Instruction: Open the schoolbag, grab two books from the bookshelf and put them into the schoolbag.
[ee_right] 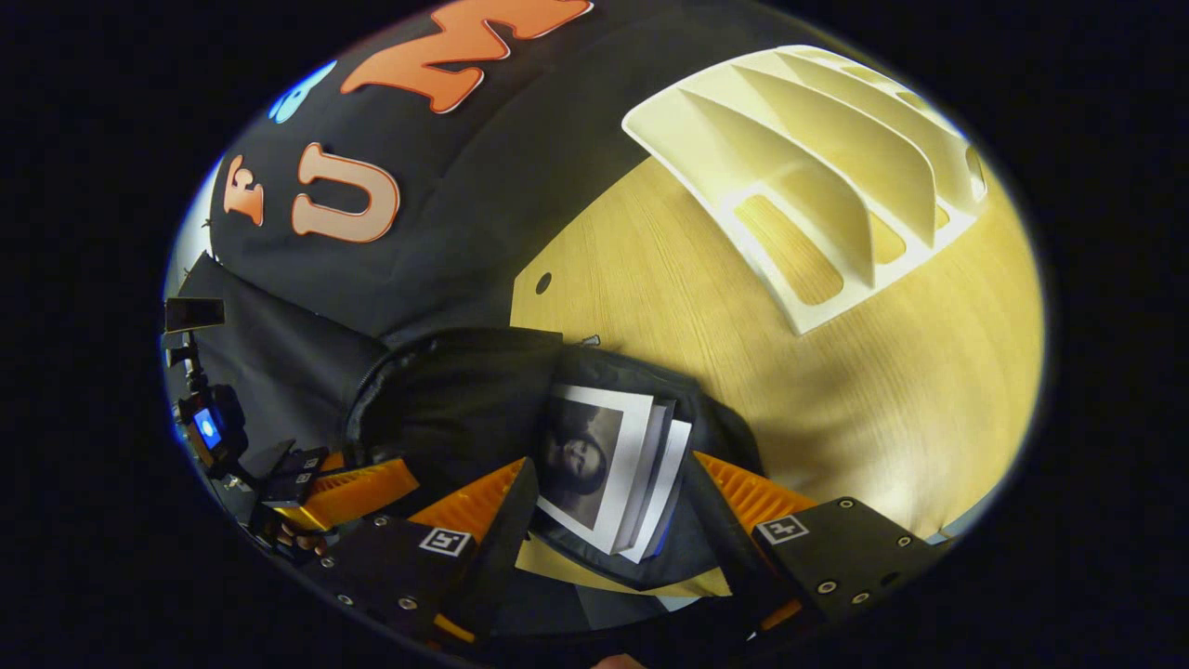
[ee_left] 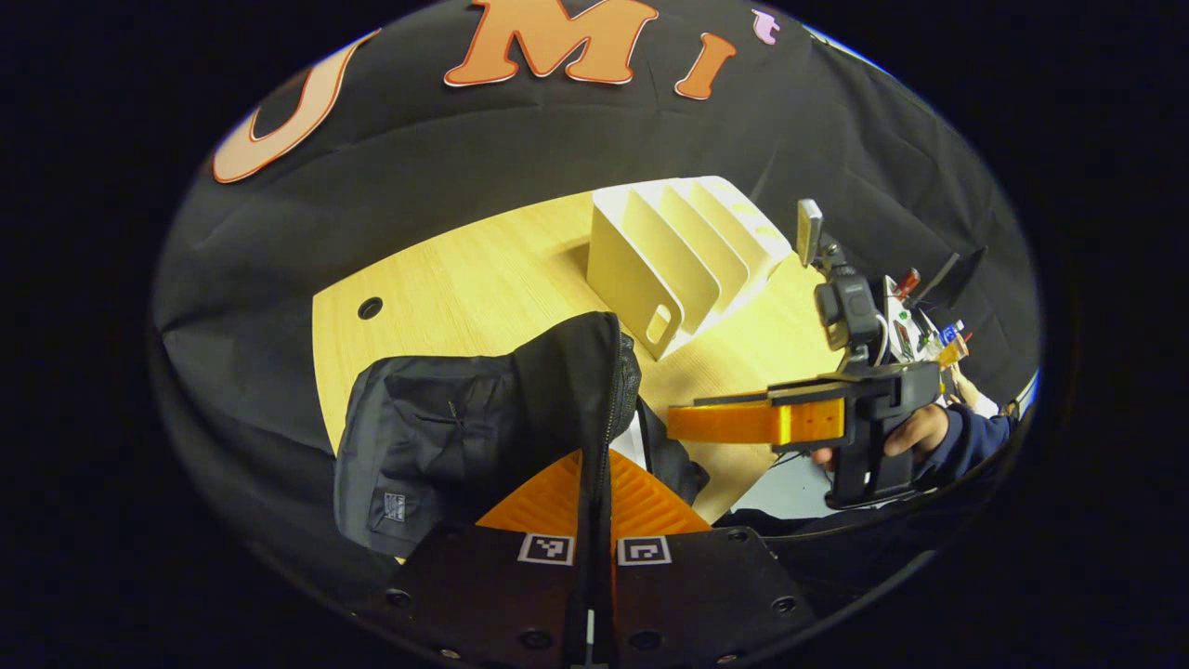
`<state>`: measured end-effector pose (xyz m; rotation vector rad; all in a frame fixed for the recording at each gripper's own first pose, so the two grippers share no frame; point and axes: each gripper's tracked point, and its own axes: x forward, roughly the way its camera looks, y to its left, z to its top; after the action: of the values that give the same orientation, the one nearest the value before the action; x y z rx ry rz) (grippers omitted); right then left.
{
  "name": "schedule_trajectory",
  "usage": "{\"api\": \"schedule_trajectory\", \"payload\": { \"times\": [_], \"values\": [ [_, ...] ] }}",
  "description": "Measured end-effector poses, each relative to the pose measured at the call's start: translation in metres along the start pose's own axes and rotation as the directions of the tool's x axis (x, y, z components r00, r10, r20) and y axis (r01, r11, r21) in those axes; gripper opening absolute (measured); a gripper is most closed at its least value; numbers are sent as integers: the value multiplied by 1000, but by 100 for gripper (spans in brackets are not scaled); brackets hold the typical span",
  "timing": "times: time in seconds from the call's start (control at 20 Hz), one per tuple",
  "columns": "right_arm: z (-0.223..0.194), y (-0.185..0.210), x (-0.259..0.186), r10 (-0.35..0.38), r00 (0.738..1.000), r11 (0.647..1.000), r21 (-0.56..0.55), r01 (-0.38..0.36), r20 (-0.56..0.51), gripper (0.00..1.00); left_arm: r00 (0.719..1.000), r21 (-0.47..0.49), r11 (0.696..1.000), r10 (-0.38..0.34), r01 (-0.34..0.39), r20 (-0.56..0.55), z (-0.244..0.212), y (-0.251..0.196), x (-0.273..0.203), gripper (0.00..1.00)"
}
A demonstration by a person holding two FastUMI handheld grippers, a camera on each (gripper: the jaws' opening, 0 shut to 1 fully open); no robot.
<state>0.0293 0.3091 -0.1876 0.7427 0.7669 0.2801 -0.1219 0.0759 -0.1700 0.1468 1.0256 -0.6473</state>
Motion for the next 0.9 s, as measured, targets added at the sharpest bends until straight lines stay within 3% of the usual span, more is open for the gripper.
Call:
{"api": "schedule_trajectory", "payload": {
  "times": [0.3, 0.5, 0.65, 0.75, 0.8, 0.9],
  "values": [
    [37, -38, -47, -72, 997, 989, -125, 76, 42, 97, 995, -42, 994, 98, -99, -24, -2, -14, 21, 5],
    [67, -56, -77, -95, 992, 974, -196, 110, 85, 98, 998, -64, 996, 59, -59, -6, 6, -56, 27, 13],
    [93, -64, -98, -105, 985, 959, -249, 137, 136, 98, 997, -56, 996, 67, -66, 29, 18, -80, 32, 29],
    [109, -67, -112, -101, 980, 947, -286, 148, 173, 98, 995, -39, 995, 91, -89, 52, 30, -92, 36, 44],
    [117, -67, -119, -97, 977, 938, -310, 154, 191, 98, 993, -28, 995, 99, -98, 64, 35, -101, 39, 60],
    [129, -77, -137, -104, 970, 914, -363, 181, 220, 98, 987, -21, 992, 130, -128, 90, 45, -115, 47, 79]
  ]
}}
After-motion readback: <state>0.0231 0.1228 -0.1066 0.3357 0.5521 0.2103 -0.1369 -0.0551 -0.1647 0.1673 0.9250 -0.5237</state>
